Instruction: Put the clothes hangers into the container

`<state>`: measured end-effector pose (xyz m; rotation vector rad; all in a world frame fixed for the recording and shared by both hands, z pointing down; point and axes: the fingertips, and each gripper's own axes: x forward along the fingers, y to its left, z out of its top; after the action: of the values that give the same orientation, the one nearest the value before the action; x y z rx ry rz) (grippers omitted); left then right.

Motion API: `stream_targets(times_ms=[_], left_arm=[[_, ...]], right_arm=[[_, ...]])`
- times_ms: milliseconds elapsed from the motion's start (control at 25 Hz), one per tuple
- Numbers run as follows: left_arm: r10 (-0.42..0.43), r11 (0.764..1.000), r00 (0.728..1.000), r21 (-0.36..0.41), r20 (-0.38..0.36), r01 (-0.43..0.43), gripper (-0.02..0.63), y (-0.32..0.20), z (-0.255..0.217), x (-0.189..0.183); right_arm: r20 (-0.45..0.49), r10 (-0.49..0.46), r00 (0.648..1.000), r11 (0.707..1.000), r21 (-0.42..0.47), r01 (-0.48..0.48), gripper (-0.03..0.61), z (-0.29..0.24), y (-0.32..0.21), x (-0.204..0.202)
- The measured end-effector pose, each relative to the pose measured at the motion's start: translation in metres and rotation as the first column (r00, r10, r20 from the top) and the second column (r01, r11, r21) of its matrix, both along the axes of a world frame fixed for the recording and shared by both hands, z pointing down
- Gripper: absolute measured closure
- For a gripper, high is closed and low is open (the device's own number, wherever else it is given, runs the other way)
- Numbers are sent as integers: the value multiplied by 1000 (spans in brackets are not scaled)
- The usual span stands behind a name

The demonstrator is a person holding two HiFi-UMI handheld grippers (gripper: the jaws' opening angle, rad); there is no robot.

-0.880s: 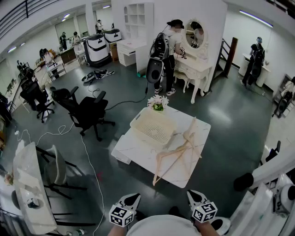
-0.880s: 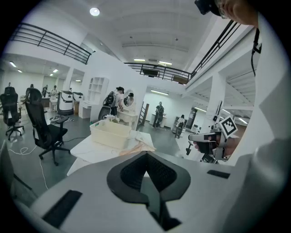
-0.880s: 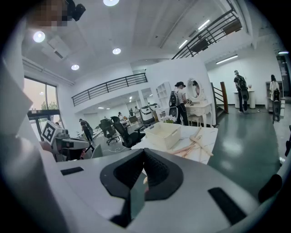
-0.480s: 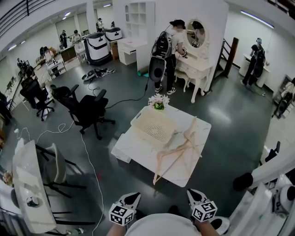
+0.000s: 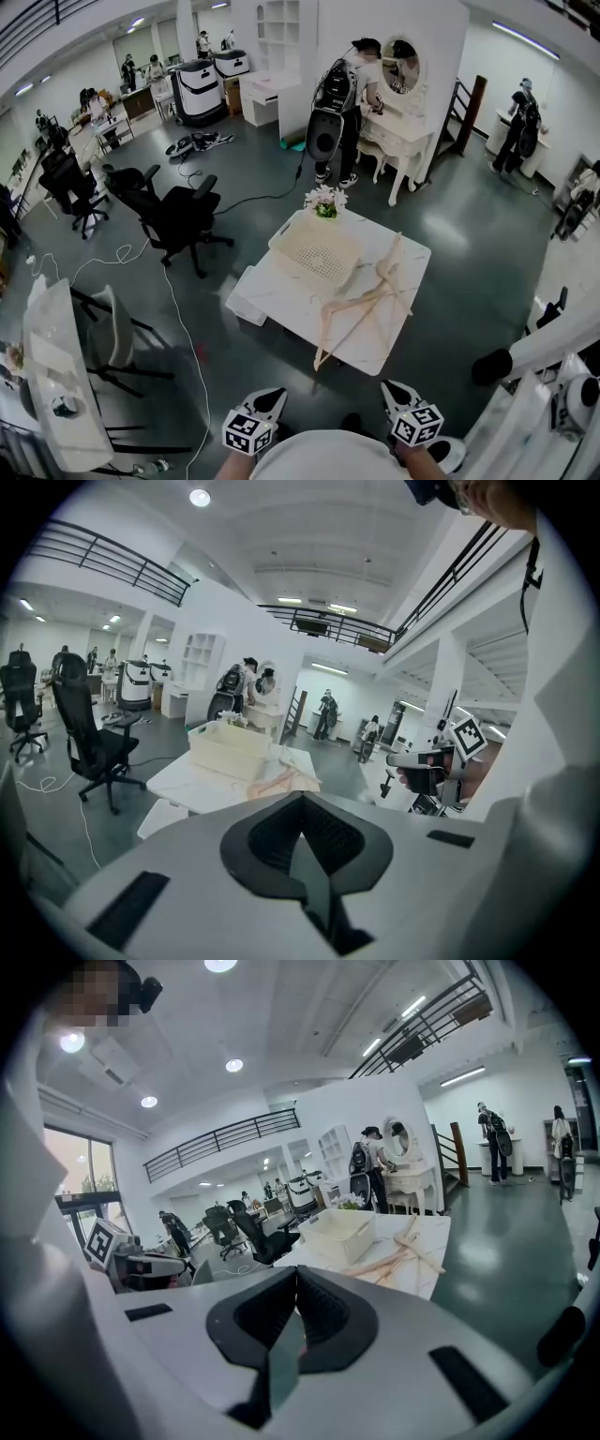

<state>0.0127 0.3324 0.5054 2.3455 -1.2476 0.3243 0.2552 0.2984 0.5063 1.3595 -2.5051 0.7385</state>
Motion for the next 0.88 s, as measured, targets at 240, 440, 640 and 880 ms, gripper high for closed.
stream_targets(times_ms=[240,440,640,880], left_arm=[[-7,1000,1000,-6,-10,7,606,8,4,-23],[2,1000,1000,-16,-21,-3,606,16,10,-49],[36,999,999,-26,-23,-36,606,24,15,-73],[64,997,998,-38,-14,-64,606,34,26,-98]], right_arm=[[1,-3,1000,1000,-15,3,560,4,8,-25],[-4,7,1000,1000,-6,-7,560,9,17,-54],[-10,3,1000,1000,-6,-3,560,13,30,-86],[-11,28,1000,999,-23,-28,560,22,49,-110]])
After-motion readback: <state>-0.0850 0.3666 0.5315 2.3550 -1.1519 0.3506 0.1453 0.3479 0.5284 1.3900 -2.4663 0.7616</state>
